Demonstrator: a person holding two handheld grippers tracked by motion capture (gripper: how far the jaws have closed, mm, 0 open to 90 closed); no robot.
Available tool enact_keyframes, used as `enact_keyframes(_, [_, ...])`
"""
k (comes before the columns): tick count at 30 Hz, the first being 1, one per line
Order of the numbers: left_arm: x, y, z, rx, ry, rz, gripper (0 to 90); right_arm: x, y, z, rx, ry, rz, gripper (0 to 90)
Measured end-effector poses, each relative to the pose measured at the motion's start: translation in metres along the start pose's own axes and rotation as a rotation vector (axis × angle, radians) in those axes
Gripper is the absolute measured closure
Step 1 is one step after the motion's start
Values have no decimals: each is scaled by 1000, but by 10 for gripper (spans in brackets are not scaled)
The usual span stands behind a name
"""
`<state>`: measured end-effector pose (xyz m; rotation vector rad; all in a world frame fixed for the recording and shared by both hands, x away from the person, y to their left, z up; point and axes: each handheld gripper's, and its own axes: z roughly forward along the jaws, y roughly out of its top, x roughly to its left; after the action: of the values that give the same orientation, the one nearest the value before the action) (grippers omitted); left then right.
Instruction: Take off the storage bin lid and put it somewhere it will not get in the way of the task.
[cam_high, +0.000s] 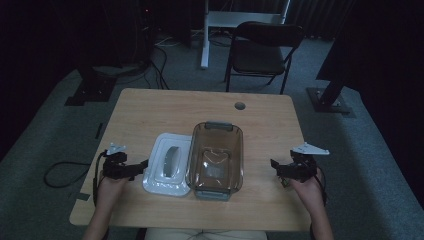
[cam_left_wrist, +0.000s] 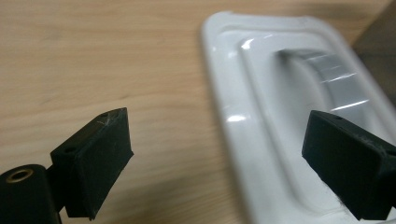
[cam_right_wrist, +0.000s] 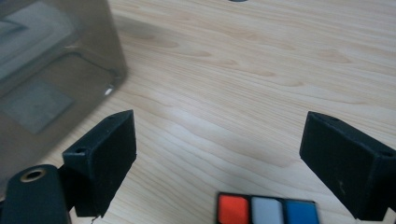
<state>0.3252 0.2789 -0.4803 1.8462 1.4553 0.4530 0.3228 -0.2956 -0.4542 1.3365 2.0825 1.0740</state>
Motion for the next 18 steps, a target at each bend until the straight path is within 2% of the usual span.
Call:
enact_keyframes(1, [6,-3,-2,0,11,-8,89,-2,-1,-1,-1,0,5,107])
enact_keyframes(3, [14,-6,-4,15,15,-8,10,-6,-3,-4,-6,-19,11,107])
enact_keyframes(4, [18,-8,-5,17,23,-13,5,-8,-4,-6,-7,-24,12,107])
enact_keyframes(9, [31,-20,-7,28,68,-20,5,-17,-13,-9,12,-40,26,107])
enact_keyframes(12, [39,-28,-5,11,80,-27,5,-21,-18,-9,24,-46,37,107])
enact_keyframes(14, [44,-33,-4,17,85,-38,6,-23,-21,-9,31,-47,49,107])
enact_keyframes(18, [51,-40,-1,39,144,-48,6,-25,-29,-10,49,-51,57,108])
